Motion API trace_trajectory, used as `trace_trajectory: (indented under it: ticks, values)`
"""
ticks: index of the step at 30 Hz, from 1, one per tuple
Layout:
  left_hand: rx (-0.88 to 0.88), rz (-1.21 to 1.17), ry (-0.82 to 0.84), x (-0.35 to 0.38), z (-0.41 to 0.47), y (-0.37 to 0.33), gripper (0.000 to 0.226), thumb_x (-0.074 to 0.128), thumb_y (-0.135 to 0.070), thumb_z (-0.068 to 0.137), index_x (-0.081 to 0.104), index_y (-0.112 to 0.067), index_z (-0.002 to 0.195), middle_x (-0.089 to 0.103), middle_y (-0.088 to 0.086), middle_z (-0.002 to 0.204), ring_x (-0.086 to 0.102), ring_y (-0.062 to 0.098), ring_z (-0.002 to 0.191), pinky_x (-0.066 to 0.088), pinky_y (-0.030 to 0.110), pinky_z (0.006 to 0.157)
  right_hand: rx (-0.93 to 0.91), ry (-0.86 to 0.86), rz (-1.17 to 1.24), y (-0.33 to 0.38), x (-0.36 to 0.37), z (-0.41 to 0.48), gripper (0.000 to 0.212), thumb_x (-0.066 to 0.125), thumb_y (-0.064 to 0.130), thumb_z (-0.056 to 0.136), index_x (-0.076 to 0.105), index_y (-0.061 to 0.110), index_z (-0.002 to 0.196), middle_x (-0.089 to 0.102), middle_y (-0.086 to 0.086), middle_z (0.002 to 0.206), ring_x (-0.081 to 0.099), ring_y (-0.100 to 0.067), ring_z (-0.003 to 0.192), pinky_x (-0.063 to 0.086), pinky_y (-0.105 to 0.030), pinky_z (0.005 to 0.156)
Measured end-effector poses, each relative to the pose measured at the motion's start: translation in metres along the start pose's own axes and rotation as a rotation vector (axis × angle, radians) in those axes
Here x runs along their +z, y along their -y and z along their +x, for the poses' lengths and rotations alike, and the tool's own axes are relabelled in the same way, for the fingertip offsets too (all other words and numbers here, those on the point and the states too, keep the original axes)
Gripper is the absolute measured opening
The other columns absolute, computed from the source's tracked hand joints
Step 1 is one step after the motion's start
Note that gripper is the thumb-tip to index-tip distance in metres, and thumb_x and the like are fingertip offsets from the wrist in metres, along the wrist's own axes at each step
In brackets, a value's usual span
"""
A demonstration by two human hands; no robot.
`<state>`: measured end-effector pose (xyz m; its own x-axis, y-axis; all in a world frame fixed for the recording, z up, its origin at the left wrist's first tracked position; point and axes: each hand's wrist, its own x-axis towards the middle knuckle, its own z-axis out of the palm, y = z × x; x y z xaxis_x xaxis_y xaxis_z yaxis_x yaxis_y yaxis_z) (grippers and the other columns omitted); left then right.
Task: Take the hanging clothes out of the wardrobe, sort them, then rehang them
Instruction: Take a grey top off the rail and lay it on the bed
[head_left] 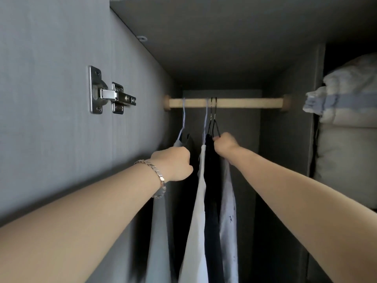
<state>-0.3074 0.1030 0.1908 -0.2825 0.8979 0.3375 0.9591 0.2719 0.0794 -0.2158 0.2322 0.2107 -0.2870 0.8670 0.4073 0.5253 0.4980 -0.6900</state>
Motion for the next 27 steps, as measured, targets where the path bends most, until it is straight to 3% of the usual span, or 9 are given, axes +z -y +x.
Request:
trace_trajectory:
  ticks: [6,8,10,12,15,17,20,23,27]
  values:
    - [-0.022,-0.007,0.005,0.006,0.006,0.005,0.026,0.045,-0.029,0.095,0.063,-0.015,0.107,0.065,0.004,0.109,0.062,0.022,0.098,0.043,0.025,0.065,-0.005,-0.087,-0.015,0.006,-0.031,0.006,0.033,0.041,0.012,0.099,0.049,-0.007,0.126,0.053,-0.022,0.129,0.052,-0.034,0.119,0.045,-0.033,0.091]
    - [-0.017,-0.008,0.010,0.008,0.005,0.005,0.025,0.044,-0.029,0.095,0.062,-0.016,0.107,0.065,0.004,0.107,0.062,0.022,0.097,0.046,0.026,0.068,-0.024,-0.100,-0.035,0.010,-0.044,0.000,0.033,0.042,0.012,0.099,0.050,-0.005,0.125,0.055,-0.021,0.126,0.055,-0.033,0.114,0.048,-0.030,0.075]
    - [-0.002,0.016,0.017,0.010,0.003,0.004,0.025,0.044,-0.029,0.095,0.062,-0.015,0.107,0.065,0.005,0.105,0.062,0.022,0.094,0.046,0.027,0.068,-0.049,-0.079,-0.093,0.008,-0.054,-0.009,0.033,0.040,0.012,0.098,0.052,-0.007,0.123,0.055,-0.023,0.125,0.053,-0.035,0.116,0.035,-0.018,0.056]
    - [0.010,0.049,0.023,0.010,0.000,0.003,0.026,0.043,-0.028,0.095,0.061,-0.015,0.108,0.064,0.005,0.105,0.062,0.023,0.095,0.044,0.027,0.067,-0.055,-0.060,-0.155,0.001,-0.060,-0.026,0.034,0.038,0.011,0.097,0.054,-0.008,0.121,0.055,-0.025,0.125,0.051,-0.037,0.117,0.027,-0.018,0.052]
    - [0.025,0.071,0.017,0.008,-0.008,-0.004,0.025,0.044,-0.027,0.094,0.061,-0.016,0.109,0.062,0.003,0.108,0.059,0.024,0.098,0.042,0.029,0.071,-0.046,-0.041,-0.264,-0.019,-0.066,-0.061,0.034,0.036,0.013,0.097,0.056,-0.007,0.117,0.057,-0.025,0.120,0.053,-0.037,0.100,0.029,-0.019,0.053]
    - [0.047,0.079,-0.006,0.005,-0.016,-0.010,0.023,0.044,-0.025,0.093,0.060,-0.016,0.106,0.062,0.002,0.107,0.059,0.024,0.097,0.041,0.029,0.070,-0.021,-0.005,-0.324,-0.034,-0.068,-0.087,0.034,0.036,0.015,0.098,0.057,-0.006,0.115,0.059,-0.024,0.115,0.046,-0.028,0.086,0.034,-0.026,0.057]
    - [0.096,0.103,-0.029,0.000,-0.037,-0.026,0.022,0.043,-0.020,0.094,0.060,-0.013,0.105,0.062,0.002,0.093,0.057,0.021,0.082,0.037,0.025,0.057,0.013,0.055,-0.400,-0.055,-0.073,-0.129,0.035,0.036,0.019,0.098,0.058,-0.004,0.113,0.056,-0.018,0.097,0.045,-0.024,0.084,0.036,-0.029,0.073]
    - [0.165,0.112,-0.039,-0.002,-0.062,-0.050,0.023,0.042,-0.021,0.095,0.058,-0.008,0.106,0.054,0.002,0.077,0.054,0.021,0.072,0.033,0.025,0.054,0.015,0.104,-0.474,-0.070,-0.084,-0.173,0.035,0.035,0.021,0.098,0.058,-0.002,0.111,0.051,-0.011,0.092,0.047,-0.023,0.084,0.037,-0.030,0.075]
    - [0.228,0.104,0.036,0.014,-0.107,-0.092,0.020,0.042,-0.023,0.094,0.057,-0.014,0.103,0.062,0.003,0.102,0.060,0.024,0.093,0.040,0.029,0.071,0.078,0.113,-0.475,-0.093,-0.114,-0.238,0.031,0.034,0.021,0.099,0.057,0.002,0.109,0.055,-0.011,0.097,0.049,-0.023,0.086,0.043,-0.033,0.077]
